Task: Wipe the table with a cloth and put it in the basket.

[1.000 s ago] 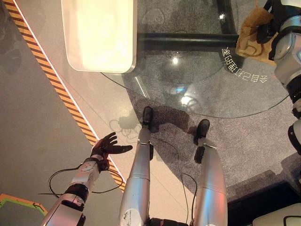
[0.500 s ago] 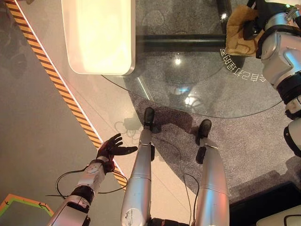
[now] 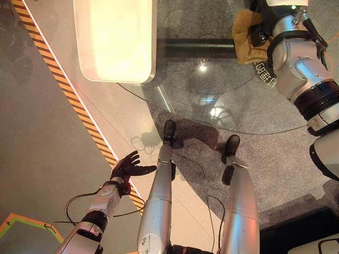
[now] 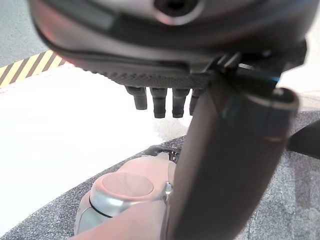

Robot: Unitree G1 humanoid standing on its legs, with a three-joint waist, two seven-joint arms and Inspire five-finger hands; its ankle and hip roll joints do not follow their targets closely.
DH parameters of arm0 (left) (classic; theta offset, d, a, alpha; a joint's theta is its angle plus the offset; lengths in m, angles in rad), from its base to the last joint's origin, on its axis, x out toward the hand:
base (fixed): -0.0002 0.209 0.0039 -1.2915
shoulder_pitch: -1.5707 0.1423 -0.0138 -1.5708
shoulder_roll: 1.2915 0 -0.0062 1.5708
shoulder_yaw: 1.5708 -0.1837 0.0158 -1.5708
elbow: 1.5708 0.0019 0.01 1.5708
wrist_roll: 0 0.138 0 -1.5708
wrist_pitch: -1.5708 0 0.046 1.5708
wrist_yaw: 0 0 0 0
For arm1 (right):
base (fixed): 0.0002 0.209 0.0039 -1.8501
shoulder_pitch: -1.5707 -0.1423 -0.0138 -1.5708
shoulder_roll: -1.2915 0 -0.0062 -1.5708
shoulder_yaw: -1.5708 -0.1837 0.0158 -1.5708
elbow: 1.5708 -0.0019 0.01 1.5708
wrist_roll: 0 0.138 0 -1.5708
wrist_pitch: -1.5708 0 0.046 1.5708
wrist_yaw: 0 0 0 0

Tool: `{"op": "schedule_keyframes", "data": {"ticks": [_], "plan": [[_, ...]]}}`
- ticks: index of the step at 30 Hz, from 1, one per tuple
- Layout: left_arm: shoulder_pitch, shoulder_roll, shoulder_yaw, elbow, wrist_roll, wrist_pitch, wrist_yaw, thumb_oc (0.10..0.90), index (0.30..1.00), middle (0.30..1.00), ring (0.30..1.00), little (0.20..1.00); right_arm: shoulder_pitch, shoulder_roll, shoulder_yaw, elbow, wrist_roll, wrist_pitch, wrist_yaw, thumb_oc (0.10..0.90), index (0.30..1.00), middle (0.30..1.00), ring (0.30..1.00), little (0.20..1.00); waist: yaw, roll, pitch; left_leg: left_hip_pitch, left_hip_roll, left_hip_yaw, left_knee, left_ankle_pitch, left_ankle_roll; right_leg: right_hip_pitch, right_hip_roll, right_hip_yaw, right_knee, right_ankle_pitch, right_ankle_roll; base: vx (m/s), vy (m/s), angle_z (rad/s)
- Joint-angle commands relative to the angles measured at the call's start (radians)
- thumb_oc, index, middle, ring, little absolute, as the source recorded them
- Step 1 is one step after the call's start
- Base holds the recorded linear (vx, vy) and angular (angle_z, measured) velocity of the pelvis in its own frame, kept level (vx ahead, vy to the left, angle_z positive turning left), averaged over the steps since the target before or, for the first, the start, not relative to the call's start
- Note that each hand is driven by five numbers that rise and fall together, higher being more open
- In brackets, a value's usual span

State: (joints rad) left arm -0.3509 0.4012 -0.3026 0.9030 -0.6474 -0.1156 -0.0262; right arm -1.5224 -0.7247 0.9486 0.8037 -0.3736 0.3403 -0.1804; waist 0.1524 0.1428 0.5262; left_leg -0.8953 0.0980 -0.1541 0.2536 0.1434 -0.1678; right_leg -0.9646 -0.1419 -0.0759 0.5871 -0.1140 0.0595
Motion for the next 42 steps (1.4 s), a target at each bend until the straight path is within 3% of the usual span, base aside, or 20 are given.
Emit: {"op": "schedule_keyframes", "data": {"ticks": [1,4,6,7,8,11,12,21,22,23,25,27,29,30,31,32,33,38,41,42], "plan": [[0.038,0.034,-0.015,0.015,0.022,-0.018,0.026,0.800,0.900,0.900,0.900,0.900,-0.078,0.163,0.016,-0.171,-0.022,-0.080,-0.013,0.100,0.300,0.300,0.300,0.200,0.046,-0.028,-0.006,-0.005,-0.171,0.047,0.003,-0.022,0.147,0.062,0.092,-0.111,-0.197,0.099,-0.041,0.00,0.000,0.00],[0.041,0.034,-0.014,0.015,0.022,-0.020,0.024,0.800,0.900,0.900,0.900,0.900,-0.075,0.175,0.017,-0.180,-0.030,-0.074,-0.007,0.100,0.300,0.300,0.300,0.200,0.052,-0.026,-0.006,-0.005,-0.172,0.045,0.001,-0.021,0.147,0.064,0.090,-0.116,-0.198,0.099,-0.040,0.02,-0.006,0.01],[0.052,0.033,-0.017,0.018,0.027,-0.020,0.019,0.800,0.900,0.900,0.900,0.900,-0.065,0.186,0.018,-0.178,-0.032,-0.076,-0.005,0.100,0.300,0.300,0.300,0.200,0.053,-0.028,-0.006,0.021,-0.175,0.044,0.009,-0.055,0.144,0.086,0.087,-0.105,-0.184,0.063,-0.033,0.03,-0.010,0.01],[0.042,0.035,-0.012,0.015,0.029,-0.019,0.019,0.800,0.900,0.900,0.900,0.900,-0.077,0.186,0.016,-0.181,-0.033,-0.074,-0.004,0.100,0.300,0.300,0.300,0.200,0.056,-0.026,-0.006,-0.007,-0.174,0.043,0.004,-0.020,0.147,0.064,0.087,-0.118,-0.198,0.099,-0.040,0.00,0.000,0.00],[0.054,0.031,-0.018,0.016,0.031,-0.020,0.019,0.800,0.900,0.900,0.900,0.900,-0.065,0.195,0.016,-0.182,-0.034,-0.077,-0.003,0.100,0.300,0.300,0.300,0.200,0.057,-0.027,-0.006,0.021,-0.177,0.041,0.010,-0.055,0.145,0.087,0.085,-0.107,-0.183,0.063,-0.032,0.00,0.000,0.00],[0.053,0.029,-0.017,0.015,0.037,-0.023,0.018,0.800,0.900,0.900,0.900,0.900,-0.068,0.212,0.015,-0.190,-0.046,-0.078,0.003,0.100,0.300,0.300,0.300,0.200,0.062,-0.026,-0.006,0.017,-0.179,0.039,0.008,-0.052,0.146,0.085,0.085,-0.109,-0.186,0.067,-0.031,0.00,-0.006,0.05],[0.044,0.030,-0.013,0.014,0.037,-0.023,0.019,0.800,0.900,0.900,0.900,0.900,-0.079,0.209,0.015,-0.190,-0.047,-0.078,0.003,0.100,0.300,0.300,0.300,0.200,0.063,-0.024,-0.006,-0.010,-0.177,0.039,0.004,-0.019,0.149,0.064,0.085,-0.122,-0.199,0.101,-0.038,-0.07,0.018,0.10],[0.055,0.018,-0.012,0.009,0.047,-0.033,0.020,0.800,0.900,0.900,0.900,0.900,-0.065,0.250,0.008,-0.247,-0.081,-0.066,0.037,0.100,0.300,0.300,0.300,0.200,0.071,-0.018,-0.006,-0.008,-0.182,0.034,0.003,-0.016,0.151,0.067,0.083,-0.120,-0.200,0.102,-0.037,0.00,0.002,0.03],[0.066,0.016,-0.015,0.011,0.048,-0.033,0.019,0.800,0.900,0.900,0.900,0.900,-0.053,0.254,0.007,-0.249,-0.081,-0.067,0.038,0.100,0.300,0.300,0.300,0.200,0.070,-0.021,-0.006,0.021,-0.184,0.034,0.007,-0.049,0.149,0.089,0.083,-0.108,-0.188,0.068,-0.029,0.01,0.014,0.04],[0.058,0.018,-0.012,0.007,0.049,-0.032,0.020,0.800,0.900,0.900,0.900,0.900,-0.063,0.256,0.004,-0.255,-0.084,-0.066,0.042,0.100,0.300,0.300,0.300,0.200,0.073,-0.019,-0.006,-0.007,-0.183,0.033,0.004,-0.015,0.152,0.068,0.083,-0.121,-0.200,0.102,-0.036,0.01,0.003,0.03],[0.068,0.018,-0.015,0.011,0.050,-0.033,0.019,0.800,0.900,0.900,0.900,0.900,-0.049,0.264,-0.001,-0.259,-0.088,-0.070,0.047,0.100,0.300,0.300,0.300,0.200,0.073,-0.022,-0.006,0.021,-0.186,0.033,0.006,-0.048,0.151,0.090,0.083,-0.110,-0.190,0.070,-0.028,0.03,-0.016,0.01],[0.059,0.021,-0.008,0.011,0.054,-0.036,0.014,0.800,0.900,0.900,0.900,0.900,-0.057,0.273,-0.002,-0.269,-0.094,-0.074,0.047,0.100,0.300,0.300,0.300,0.200,0.078,-0.021,-0.006,-0.012,-0.184,0.032,0.001,-0.014,0.154,0.066,0.081,-0.126,-0.207,0.107,-0.034,-0.03,-0.001,0.04],[0.070,0.020,-0.013,0.012,0.055,-0.038,0.015,0.800,0.900,0.900,0.900,0.900,-0.043,0.278,-0.004,-0.278,-0.096,-0.075,0.050,0.100,0.300,0.300,0.300,0.200,0.077,-0.024,-0.006,0.015,-0.187,0.030,0.005,-0.047,0.152,0.088,0.081,-0.114,-0.195,0.074,-0.027,0.00,-0.011,0.03],[0.061,0.022,-0.009,0.010,0.054,-0.039,0.015,0.800,0.900,0.900,0.900,0.900,-0.054,0.278,-0.005,-0.282,-0.099,-0.078,0.052,0.100,0.300,0.300,0.300,0.200,0.078,-0.022,-0.006,-0.013,-0.185,0.029,0.002,-0.014,0.155,0.066,0.082,-0.127,-0.207,0.108,-0.034,0.07,-0.035,0.05],[0.071,0.021,-0.014,0.012,0.054,-0.040,0.016,0.800,0.900,0.900,0.900,0.900,-0.039,0.284,-0.005,-0.290,-0.105,-0.079,0.058,0.100,0.300,0.300,0.300,0.200,0.077,-0.025,-0.006,0.014,-0.187,0.028,0.007,-0.047,0.153,0.086,0.083,-0.114,-0.190,0.074,-0.027,-0.07,0.009,0.05],[0.060,0.021,-0.010,0.010,0.055,-0.040,0.017,0.800,0.900,0.900,0.900,0.900,-0.049,0.284,-0.003,-0.299,-0.114,-0.073,0.065,0.100,0.300,0.300,0.300,0.200,0.078,-0.023,-0.006,-0.015,-0.187,0.027,0.004,-0.014,0.155,0.063,0.083,-0.126,-0.204,0.108,-0.034,0.07,-0.035,0.04],[0.069,0.019,-0.014,0.011,0.056,-0.038,0.018,0.800,0.900,0.900,0.900,0.900,-0.036,0.288,0.000,-0.301,-0.117,-0.071,0.067,0.100,0.300,0.300,0.300,0.200,0.077,-0.026,-0.006,0.013,-0.189,0.027,0.008,-0.047,0.154,0.085,0.083,-0.113,-0.191,0.074,-0.026,0.00,0.000,0.00],[0.068,0.020,-0.012,0.010,0.059,-0.036,0.015,0.800,0.900,0.900,0.900,0.900,-0.035,0.292,0.009,-0.295,-0.116,-0.043,0.063,0.100,0.300,0.300,0.300,0.200,0.080,-0.025,-0.006,0.013,-0.189,0.026,0.007,-0.045,0.154,0.087,0.081,-0.115,-0.193,0.074,-0.026,0.00,-0.002,0.00],[0.063,0.021,-0.005,0.010,0.064,-0.039,0.012,0.800,0.900,0.900,0.900,0.900,-0.043,0.293,0.005,-0.285,-0.114,-0.053,0.053,0.100,0.300,0.300,0.300,0.200,0.083,-0.022,-0.006,-0.017,-0.187,0.025,0.005,-0.013,0.156,0.064,0.081,-0.129,-0.204,0.108,-0.033,-0.02,0.002,0.01],[0.075,0.020,-0.010,0.011,0.064,-0.039,0.011,0.800,0.900,0.900,0.900,0.900,-0.030,0.296,0.004,-0.284,-0.114,-0.056,0.052,0.100,0.300,0.300,0.300,0.200,0.082,-0.025,-0.006,0.012,-0.189,0.026,0.009,-0.047,0.154,0.087,0.081,-0.116,-0.191,0.073,-0.026,0.00,0.000,0.00]]}}
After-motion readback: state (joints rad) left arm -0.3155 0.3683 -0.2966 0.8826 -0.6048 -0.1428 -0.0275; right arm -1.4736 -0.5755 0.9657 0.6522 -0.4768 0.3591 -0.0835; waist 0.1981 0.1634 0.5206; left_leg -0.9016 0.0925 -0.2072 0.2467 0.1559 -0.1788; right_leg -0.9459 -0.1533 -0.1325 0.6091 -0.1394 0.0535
